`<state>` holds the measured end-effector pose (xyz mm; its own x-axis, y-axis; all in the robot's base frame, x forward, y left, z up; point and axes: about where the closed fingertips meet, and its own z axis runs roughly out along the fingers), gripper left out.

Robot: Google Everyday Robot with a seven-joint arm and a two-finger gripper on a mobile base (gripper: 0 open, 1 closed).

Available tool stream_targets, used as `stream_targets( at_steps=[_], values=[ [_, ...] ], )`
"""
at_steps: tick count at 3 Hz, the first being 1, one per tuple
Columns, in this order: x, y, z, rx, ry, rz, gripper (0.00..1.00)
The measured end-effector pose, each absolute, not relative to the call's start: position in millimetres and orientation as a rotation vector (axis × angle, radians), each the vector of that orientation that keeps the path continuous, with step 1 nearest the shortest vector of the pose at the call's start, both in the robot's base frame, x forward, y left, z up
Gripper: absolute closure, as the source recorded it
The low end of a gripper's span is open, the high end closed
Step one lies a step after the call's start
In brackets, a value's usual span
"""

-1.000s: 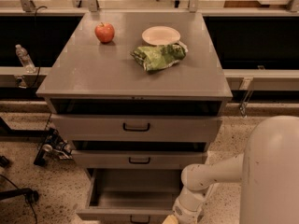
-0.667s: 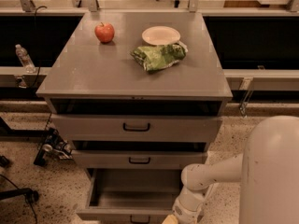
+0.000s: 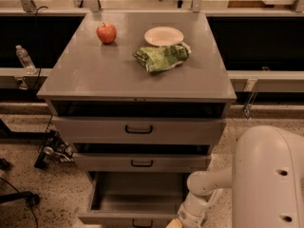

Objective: Close bottom drawer

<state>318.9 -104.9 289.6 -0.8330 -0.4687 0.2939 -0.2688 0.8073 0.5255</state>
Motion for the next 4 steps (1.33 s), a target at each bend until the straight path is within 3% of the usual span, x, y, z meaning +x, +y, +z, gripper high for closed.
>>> stream_targets(
  at_steps=[1, 4],
  values=[
    [321, -107, 255, 0.498, -2.566, -0.644, 0.15],
    [317, -112, 204, 0.428, -2.564, -0.593, 0.85]
  ],
)
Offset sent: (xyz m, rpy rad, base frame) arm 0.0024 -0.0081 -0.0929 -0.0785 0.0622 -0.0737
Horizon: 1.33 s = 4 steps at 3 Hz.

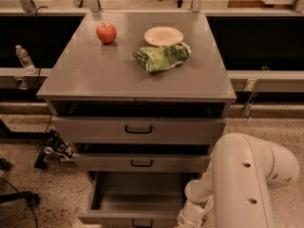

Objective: Close bottom drawer

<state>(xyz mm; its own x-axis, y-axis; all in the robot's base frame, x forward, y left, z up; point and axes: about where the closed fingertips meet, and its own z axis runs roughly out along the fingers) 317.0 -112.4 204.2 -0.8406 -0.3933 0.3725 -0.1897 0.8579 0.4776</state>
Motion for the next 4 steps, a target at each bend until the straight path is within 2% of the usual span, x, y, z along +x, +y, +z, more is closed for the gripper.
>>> stream_targets(
  at_steps=[1, 4],
  values=[
    [315, -112, 204, 0.428, -2.560, -0.594, 1.00],
    [359, -106, 187, 0.502, -2.687, -0.592, 1.00]
  ],
)
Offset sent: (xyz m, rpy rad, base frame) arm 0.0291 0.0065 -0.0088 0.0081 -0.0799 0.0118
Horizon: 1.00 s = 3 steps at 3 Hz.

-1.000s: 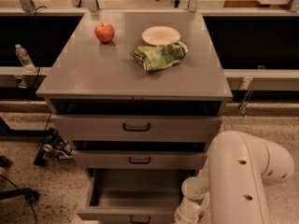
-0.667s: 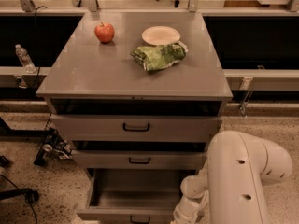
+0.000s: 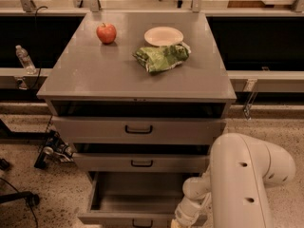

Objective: Close bottom drawer

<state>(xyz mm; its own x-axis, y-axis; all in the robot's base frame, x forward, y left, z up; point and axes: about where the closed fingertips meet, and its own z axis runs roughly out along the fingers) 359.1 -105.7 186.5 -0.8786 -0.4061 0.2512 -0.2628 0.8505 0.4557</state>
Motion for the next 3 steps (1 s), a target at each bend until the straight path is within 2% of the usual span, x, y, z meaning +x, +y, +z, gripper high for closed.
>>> stream_targets(
  at_steps=[3],
  values=[
    [386, -107, 169, 0.502, -2.781, -0.606, 1.00]
  ],
)
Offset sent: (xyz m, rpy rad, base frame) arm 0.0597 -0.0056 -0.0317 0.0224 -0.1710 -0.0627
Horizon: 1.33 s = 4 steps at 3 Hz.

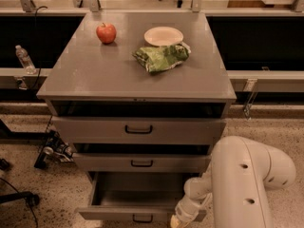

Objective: Close bottom drawer

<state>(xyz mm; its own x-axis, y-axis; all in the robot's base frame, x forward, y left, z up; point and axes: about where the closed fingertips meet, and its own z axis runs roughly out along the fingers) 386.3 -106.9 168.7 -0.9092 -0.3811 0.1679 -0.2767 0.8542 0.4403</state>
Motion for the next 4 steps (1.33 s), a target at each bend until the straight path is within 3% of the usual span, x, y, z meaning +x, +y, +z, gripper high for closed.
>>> stream_targets(
  at_steps=[4],
  values=[
    [443, -90, 155, 0.626, -2.894, -0.601, 1.00]
  ],
)
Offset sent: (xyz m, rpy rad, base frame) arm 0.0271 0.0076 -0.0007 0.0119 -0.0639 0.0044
